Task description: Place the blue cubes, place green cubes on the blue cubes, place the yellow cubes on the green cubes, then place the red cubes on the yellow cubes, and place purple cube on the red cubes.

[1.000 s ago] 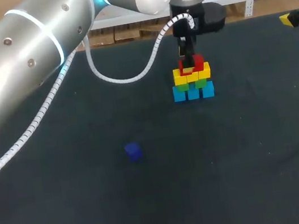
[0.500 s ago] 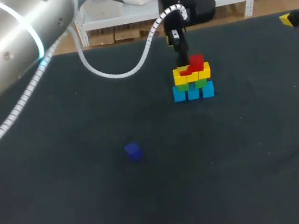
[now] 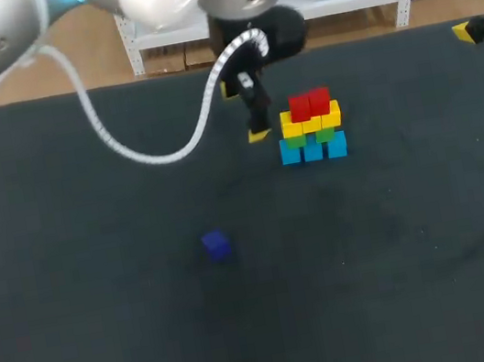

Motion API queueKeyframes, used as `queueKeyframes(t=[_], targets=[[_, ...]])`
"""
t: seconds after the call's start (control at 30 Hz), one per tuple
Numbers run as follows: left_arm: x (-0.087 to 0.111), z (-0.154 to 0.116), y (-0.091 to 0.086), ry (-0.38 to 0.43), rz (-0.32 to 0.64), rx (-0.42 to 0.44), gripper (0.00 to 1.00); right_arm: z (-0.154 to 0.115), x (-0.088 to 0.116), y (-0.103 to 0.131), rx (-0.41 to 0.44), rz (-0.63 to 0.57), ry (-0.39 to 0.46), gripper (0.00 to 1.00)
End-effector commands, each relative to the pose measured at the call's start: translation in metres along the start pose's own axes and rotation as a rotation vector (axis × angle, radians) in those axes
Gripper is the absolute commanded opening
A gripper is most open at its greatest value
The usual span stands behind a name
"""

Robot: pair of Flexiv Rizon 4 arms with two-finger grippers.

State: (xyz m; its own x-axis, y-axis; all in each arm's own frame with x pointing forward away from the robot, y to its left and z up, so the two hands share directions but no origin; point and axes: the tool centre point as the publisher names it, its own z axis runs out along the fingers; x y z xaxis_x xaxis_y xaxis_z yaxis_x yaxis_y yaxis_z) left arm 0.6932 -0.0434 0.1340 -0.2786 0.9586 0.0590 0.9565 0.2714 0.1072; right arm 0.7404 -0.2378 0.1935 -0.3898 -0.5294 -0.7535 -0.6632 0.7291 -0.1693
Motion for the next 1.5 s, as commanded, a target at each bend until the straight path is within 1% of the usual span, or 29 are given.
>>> queueKeyframes(t=[0.03,0.17,0.23,0.4,0.57,0.6,0.73,0.8,0.97,1.03,1.1,1.2,1.3,1.33,1.4,1.47,1.5], targets=[[0.042,0.002,-0.020,-0.123,-0.009,-0.116,1.00,0.000,0.000,0.000,-0.003,0.000,0.000,1.00],[0.057,-0.001,-0.034,-0.119,-0.033,-0.133,1.00,0.000,0.000,0.000,-0.003,0.000,0.000,1.00],[0.064,0.000,-0.043,-0.119,-0.076,-0.134,1.00,0.000,0.000,0.000,-0.003,0.000,0.000,1.00],[0.078,0.008,-0.064,-0.151,-0.152,-0.098,1.00,0.000,0.000,0.000,-0.003,0.000,0.000,1.00],[0.084,0.019,-0.081,-0.137,-0.198,-0.094,1.00,0.000,0.000,0.000,-0.003,0.000,0.000,1.00],[0.085,0.021,-0.084,-0.133,-0.221,-0.091,1.00,0.000,0.000,0.000,-0.003,0.000,0.000,1.00],[0.091,0.032,-0.093,-0.141,-0.281,-0.079,1.00,0.000,0.000,0.000,-0.003,0.000,0.000,1.00],[0.093,0.038,-0.097,-0.141,-0.296,-0.073,1.00,0.000,0.000,0.000,-0.003,0.000,0.000,1.00],[0.096,0.058,-0.100,-0.134,-0.337,-0.042,1.00,0.000,0.000,0.000,-0.003,0.000,0.000,1.00],[0.098,0.062,-0.099,-0.119,-0.352,-0.038,1.00,0.000,0.000,0.000,-0.003,0.000,0.000,1.00],[0.099,0.066,-0.099,-0.127,-0.373,-0.028,1.00,0.000,0.000,0.000,-0.003,0.000,0.000,1.00],[0.097,0.075,-0.100,-0.133,-0.374,0.001,1.00,0.000,0.000,0.000,-0.003,0.000,0.000,1.00],[0.093,0.086,-0.100,-0.127,-0.350,0.026,1.00,0.000,0.000,0.000,-0.003,0.000,0.000,1.00],[0.092,0.090,-0.099,-0.118,-0.329,0.029,1.00,0.000,0.000,0.000,-0.003,0.000,0.000,1.00],[0.091,0.095,-0.098,-0.089,-0.322,0.034,1.00,0.000,0.000,0.000,-0.003,0.000,0.000,1.00],[0.088,0.100,-0.098,-0.084,-0.290,0.072,1.00,0.000,0.000,0.000,-0.003,0.000,0.000,1.00],[0.088,0.103,-0.098,-0.072,-0.291,0.077,1.00,0.000,0.000,0.000,-0.003,0.000,0.000,1.00]])
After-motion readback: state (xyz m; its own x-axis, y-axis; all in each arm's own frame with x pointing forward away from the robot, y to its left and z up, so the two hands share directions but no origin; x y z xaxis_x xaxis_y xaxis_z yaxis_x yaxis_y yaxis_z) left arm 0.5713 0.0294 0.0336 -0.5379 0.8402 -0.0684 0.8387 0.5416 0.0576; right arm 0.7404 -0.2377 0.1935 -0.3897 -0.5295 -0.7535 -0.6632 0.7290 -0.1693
